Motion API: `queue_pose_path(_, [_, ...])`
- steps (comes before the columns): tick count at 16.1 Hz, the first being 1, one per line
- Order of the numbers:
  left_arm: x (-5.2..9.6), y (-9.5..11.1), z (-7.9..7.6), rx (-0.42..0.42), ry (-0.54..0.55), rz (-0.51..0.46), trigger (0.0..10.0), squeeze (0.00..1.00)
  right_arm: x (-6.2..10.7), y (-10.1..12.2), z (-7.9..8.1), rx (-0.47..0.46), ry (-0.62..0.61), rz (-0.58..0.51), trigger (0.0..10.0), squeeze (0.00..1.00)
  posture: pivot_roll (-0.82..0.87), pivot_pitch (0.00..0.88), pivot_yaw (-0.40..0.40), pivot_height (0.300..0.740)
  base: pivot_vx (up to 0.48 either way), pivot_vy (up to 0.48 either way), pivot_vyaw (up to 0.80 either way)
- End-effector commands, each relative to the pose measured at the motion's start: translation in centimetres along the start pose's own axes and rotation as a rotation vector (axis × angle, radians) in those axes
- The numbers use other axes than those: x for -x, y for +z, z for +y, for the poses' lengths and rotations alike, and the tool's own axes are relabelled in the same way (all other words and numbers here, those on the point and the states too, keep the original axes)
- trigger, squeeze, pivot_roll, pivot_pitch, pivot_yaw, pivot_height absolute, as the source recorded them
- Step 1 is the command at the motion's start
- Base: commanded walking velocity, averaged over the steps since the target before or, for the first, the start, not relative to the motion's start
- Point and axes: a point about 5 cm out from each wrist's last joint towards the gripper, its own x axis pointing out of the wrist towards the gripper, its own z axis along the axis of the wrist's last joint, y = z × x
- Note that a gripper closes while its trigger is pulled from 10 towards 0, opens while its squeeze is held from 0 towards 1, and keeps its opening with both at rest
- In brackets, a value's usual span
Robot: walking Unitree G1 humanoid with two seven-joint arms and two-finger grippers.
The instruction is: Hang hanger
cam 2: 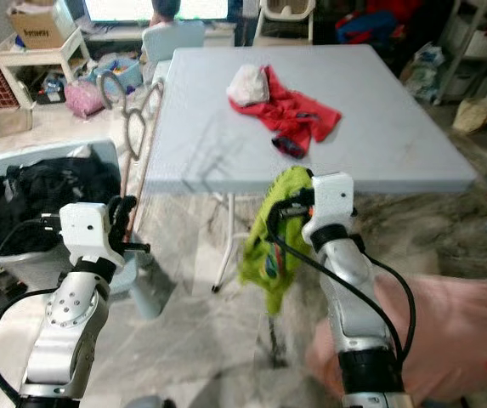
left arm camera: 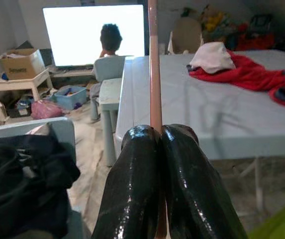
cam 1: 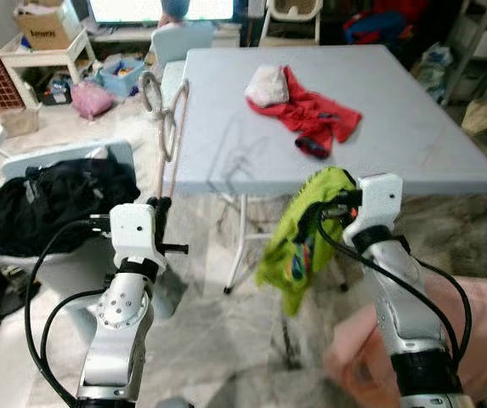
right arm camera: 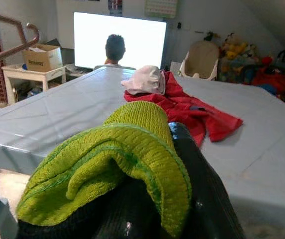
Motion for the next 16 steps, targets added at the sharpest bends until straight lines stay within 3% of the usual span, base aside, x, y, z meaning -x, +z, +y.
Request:
queue_pose_path(1, [-0.09,0.62,0.25,-0.008,-0.004,-0.025,10.0,0.00,-0.38,0.99,0.51,-0.012,0.015,-0.047,10.0,0.00,0.01,0.000,0.011,0.740,0.360,0.000,0.66])
queue_pose_path(16, [-0.24,0.82,-0.08,0.006,-0.028,-0.030,10.0,0.00,-0.94,1.76,0.84,-0.011,0.034,-0.085,10.0,0.00,0.01,0.010,0.011,0.740,0.416,0.000,0.10])
